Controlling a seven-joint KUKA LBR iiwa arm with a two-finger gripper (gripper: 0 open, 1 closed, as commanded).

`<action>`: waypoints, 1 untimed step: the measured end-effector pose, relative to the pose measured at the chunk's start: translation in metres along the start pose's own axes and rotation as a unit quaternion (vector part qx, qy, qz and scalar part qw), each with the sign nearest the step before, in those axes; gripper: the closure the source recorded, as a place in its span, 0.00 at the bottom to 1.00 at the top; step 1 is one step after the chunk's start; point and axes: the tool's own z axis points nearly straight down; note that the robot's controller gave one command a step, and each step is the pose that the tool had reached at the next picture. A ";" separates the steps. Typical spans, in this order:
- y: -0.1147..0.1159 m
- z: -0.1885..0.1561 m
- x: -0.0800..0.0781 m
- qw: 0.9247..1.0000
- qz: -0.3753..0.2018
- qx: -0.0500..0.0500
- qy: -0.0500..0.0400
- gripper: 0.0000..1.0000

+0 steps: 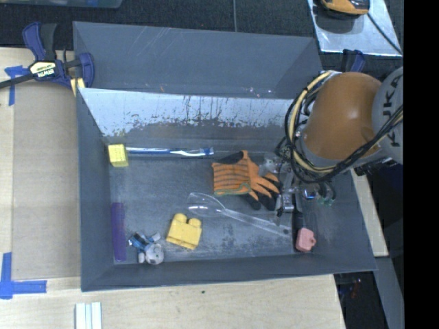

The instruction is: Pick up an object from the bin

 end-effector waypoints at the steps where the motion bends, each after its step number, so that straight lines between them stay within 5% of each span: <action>1: 0.000 -0.004 -0.002 1.000 -0.001 0.000 -0.004 0.00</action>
Offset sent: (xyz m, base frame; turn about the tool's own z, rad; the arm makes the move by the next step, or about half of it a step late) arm 0.0716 -0.0175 -0.0782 0.1451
